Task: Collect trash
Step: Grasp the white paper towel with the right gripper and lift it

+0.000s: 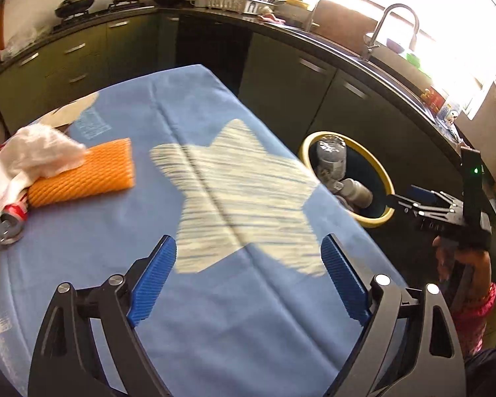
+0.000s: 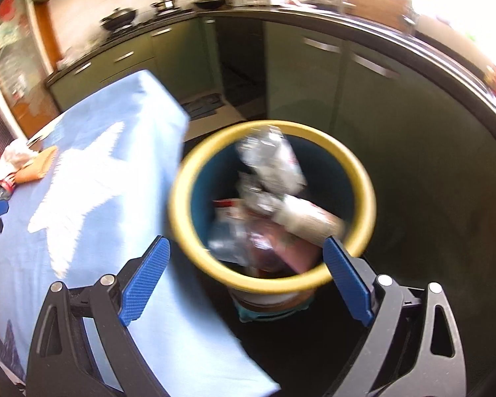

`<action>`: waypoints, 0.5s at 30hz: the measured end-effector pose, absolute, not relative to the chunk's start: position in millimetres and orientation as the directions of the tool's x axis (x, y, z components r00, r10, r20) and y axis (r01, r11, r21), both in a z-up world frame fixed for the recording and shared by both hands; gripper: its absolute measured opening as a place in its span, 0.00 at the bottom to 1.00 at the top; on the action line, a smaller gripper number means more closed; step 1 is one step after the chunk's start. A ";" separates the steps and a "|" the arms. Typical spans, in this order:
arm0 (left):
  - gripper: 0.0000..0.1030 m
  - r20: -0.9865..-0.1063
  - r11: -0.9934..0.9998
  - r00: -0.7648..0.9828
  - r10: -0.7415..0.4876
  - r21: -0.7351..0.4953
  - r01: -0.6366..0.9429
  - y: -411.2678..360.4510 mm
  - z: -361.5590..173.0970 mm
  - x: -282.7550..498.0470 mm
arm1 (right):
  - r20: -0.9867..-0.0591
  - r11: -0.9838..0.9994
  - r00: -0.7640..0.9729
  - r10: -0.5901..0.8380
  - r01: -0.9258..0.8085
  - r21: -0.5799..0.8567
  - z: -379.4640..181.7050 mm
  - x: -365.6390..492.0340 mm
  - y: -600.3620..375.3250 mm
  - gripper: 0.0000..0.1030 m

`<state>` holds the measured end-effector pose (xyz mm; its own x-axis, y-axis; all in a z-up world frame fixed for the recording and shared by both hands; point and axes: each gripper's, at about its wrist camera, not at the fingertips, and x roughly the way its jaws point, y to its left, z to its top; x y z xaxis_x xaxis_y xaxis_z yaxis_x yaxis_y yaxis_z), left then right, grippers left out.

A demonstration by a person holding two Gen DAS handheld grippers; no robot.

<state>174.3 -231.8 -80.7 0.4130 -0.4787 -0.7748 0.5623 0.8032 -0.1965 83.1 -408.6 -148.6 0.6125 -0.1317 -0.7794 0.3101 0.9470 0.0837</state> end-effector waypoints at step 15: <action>0.88 -0.722 0.898 0.571 -0.391 -0.166 0.407 -47.3 -111.6 186.0 | -0.717 0.973 0.659 0.228 -0.182 0.142 -94.4 219.1 -216.9 0.83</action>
<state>186.0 -47.3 -111.6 0.5709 -0.3914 -0.7218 0.4066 0.8985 -0.1656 219.1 -216.9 -94.4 0.6588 0.2278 -0.7169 -0.1818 0.9730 0.1421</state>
